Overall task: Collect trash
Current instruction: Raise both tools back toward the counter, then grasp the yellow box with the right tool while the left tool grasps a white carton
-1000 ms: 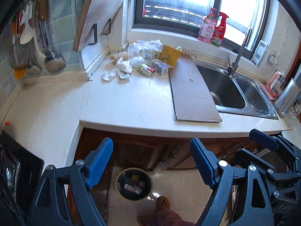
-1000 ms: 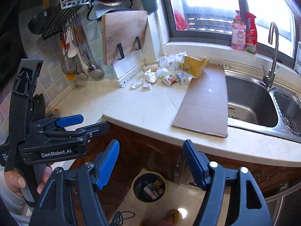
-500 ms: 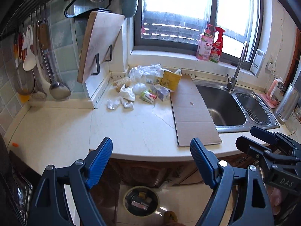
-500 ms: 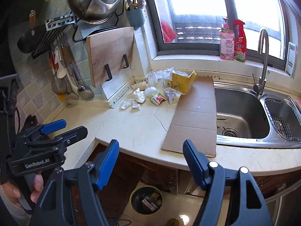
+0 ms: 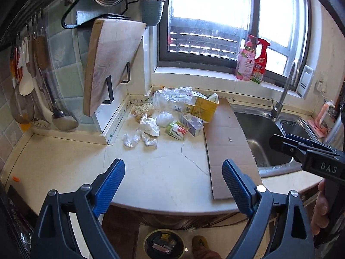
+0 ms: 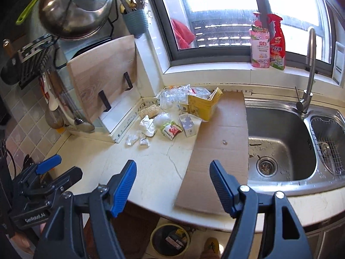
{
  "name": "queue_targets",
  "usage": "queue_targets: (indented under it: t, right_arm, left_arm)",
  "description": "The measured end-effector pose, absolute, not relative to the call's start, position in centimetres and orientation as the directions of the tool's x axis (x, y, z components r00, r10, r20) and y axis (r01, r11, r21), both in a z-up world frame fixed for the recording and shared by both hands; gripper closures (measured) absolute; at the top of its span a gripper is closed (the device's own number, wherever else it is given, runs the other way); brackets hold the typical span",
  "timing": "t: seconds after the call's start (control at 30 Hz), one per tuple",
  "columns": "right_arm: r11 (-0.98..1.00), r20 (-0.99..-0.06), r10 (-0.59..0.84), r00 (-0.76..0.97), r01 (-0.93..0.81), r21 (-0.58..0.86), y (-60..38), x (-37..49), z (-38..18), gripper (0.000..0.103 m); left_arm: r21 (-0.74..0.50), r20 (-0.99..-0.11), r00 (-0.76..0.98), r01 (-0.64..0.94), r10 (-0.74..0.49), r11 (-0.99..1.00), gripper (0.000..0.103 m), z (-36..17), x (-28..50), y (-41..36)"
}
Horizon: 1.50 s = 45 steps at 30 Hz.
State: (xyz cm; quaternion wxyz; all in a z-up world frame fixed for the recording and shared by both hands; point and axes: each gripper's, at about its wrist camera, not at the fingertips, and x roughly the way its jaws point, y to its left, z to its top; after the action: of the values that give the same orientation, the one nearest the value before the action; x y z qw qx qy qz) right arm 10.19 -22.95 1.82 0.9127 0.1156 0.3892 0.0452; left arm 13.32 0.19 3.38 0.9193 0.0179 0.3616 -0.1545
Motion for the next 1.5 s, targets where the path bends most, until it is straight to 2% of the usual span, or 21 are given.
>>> queue_targets:
  t: [0.23, 0.43, 0.67, 0.83, 1.0, 1.1, 1.17, 1.2, 1.27, 1.33, 1.37, 1.4, 1.5]
  right_arm:
    - [0.966, -0.734, 0.211, 0.646, -0.024, 0.257, -26.5, 18.9, 0.5, 0.032]
    - [0.947, -0.781, 0.250, 0.572, 0.025, 0.321, -31.4, 27.0, -2.3, 0.032]
    - [0.872, -0.804, 0.343, 0.485, 0.154, 0.465, -36.8, 35.2, -7.3, 0.032]
    - [0.816, -0.806, 0.411, 0.427, 0.223, 0.534, -38.1, 39.3, -10.7, 0.033]
    - [0.792, -0.814, 0.449, 0.369, 0.257, 0.554, -38.3, 41.7, -13.7, 0.046]
    - [0.770, -0.803, 0.489, 0.341, 0.263, 0.581, -38.2, 42.1, -15.0, 0.054]
    - [0.761, -0.800, 0.507, 0.321, 0.268, 0.590, -38.0, 42.3, -15.7, 0.067]
    - [0.755, -0.796, 0.519, 0.311, 0.271, 0.598, -37.9, 42.4, -16.1, 0.070]
    - [0.746, -0.794, 0.530, 0.298, 0.282, 0.603, -37.8, 42.5, -16.7, 0.086]
    - [0.732, -0.787, 0.542, 0.295, 0.293, 0.615, -37.8, 42.5, -17.2, 0.091]
    - [0.723, -0.782, 0.548, 0.298, 0.300, 0.622, -37.9, 42.4, -17.3, 0.094]
    - [0.714, -0.774, 0.556, 0.303, 0.303, 0.632, -38.0, 42.3, -17.4, 0.095]
    - [0.693, -0.760, 0.569, 0.316, 0.313, 0.649, -38.3, 41.9, -17.4, 0.097]
  left_arm:
    - [-0.170, -0.718, 0.635, 0.240, -0.287, 0.956, 0.013, 1.7, 22.1, -3.7]
    - [-0.209, -0.765, 0.575, 0.203, -0.289, 0.957, 0.013, -0.8, 29.5, -8.6]
    - [-0.281, -0.840, 0.449, 0.120, -0.305, 0.952, 0.021, -6.0, 37.5, -13.5]
    - [-0.271, -0.878, 0.392, 0.069, -0.276, 0.960, 0.028, -9.3, 41.1, -15.8]
    - [-0.283, -0.903, 0.329, 0.027, -0.276, 0.959, 0.038, -12.0, 43.2, -17.1]
    - [-0.286, -0.912, 0.303, 0.015, -0.277, 0.958, 0.040, -12.9, 44.1, -17.7]
    - [-0.278, -0.916, 0.298, 0.010, -0.268, 0.961, 0.041, -13.5, 44.4, -18.0]
    - [-0.277, -0.918, 0.294, 0.005, -0.266, 0.961, 0.044, -13.8, 44.5, -18.2]
    - [-0.272, -0.923, 0.285, -0.002, -0.260, 0.962, 0.055, -14.3, 44.7, -18.4]
    - [-0.253, -0.923, 0.298, 0.002, -0.242, 0.967, 0.063, -14.2, 44.8, -18.6]
    - [-0.250, -0.923, 0.300, 0.003, -0.239, 0.968, 0.073, -14.2, 44.9, -18.7]
    - [-0.256, -0.923, 0.295, 0.003, -0.245, 0.967, 0.090, -14.3, 45.0, -18.7]
    - [-0.258, -0.923, 0.297, 0.000, -0.246, 0.966, 0.097, -14.4, 45.1, -18.6]
